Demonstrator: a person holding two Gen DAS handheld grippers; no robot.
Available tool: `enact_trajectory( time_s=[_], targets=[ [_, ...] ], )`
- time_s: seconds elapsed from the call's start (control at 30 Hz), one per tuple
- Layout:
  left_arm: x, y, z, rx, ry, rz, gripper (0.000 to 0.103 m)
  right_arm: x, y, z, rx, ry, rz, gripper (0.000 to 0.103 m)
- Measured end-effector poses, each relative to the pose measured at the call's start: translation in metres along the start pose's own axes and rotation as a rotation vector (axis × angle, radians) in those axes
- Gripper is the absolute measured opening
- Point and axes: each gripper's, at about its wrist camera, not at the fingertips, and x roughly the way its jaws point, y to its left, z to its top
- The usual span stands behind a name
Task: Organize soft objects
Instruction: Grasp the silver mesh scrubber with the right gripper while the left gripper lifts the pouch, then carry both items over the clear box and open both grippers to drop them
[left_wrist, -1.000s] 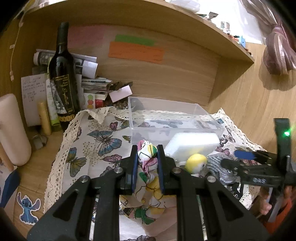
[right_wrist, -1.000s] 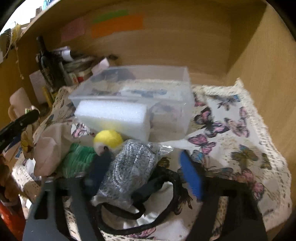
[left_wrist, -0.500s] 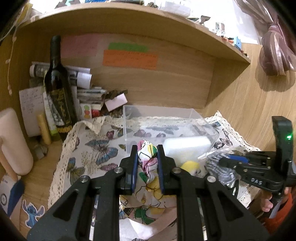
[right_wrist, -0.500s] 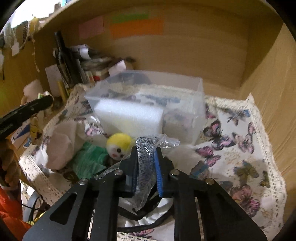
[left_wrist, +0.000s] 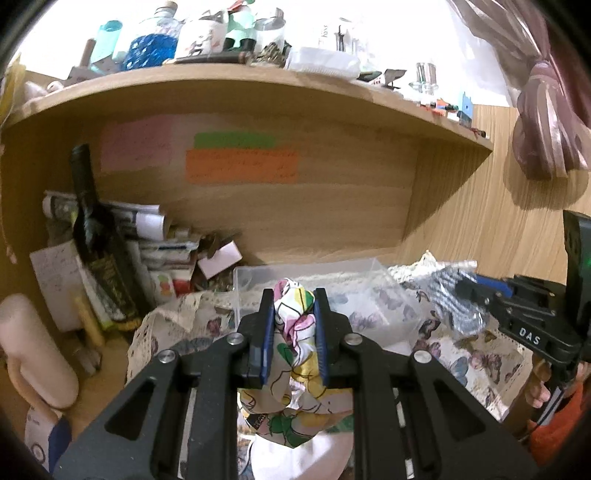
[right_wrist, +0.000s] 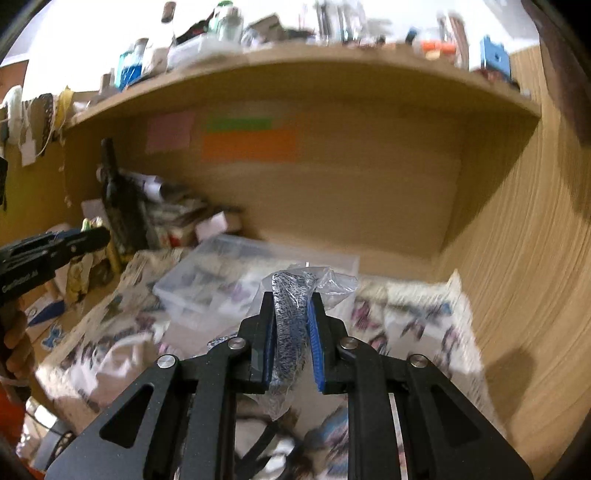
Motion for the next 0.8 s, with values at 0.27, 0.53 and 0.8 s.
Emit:
enact_trajectory(
  time_s=[0.27,0.53,0.8],
  targets=[
    [0.035,-0.001,0.03,0.014,0.038,-0.015,0.019,0.023,-0.011,0.031,0.006,-0.026,0.002,0.015],
    [0.096,0.002,0.032,0.033,0.16,-0.035,0.019,0.077,-0.006,0.029,-0.02,0.088,0.017,0.015],
    [0.158,0.0,0.02,0.096,0.291,-0.059,0.019,0.133,-0.005,0.015,-0.052,0.232,0.018,0.015]
  ],
)
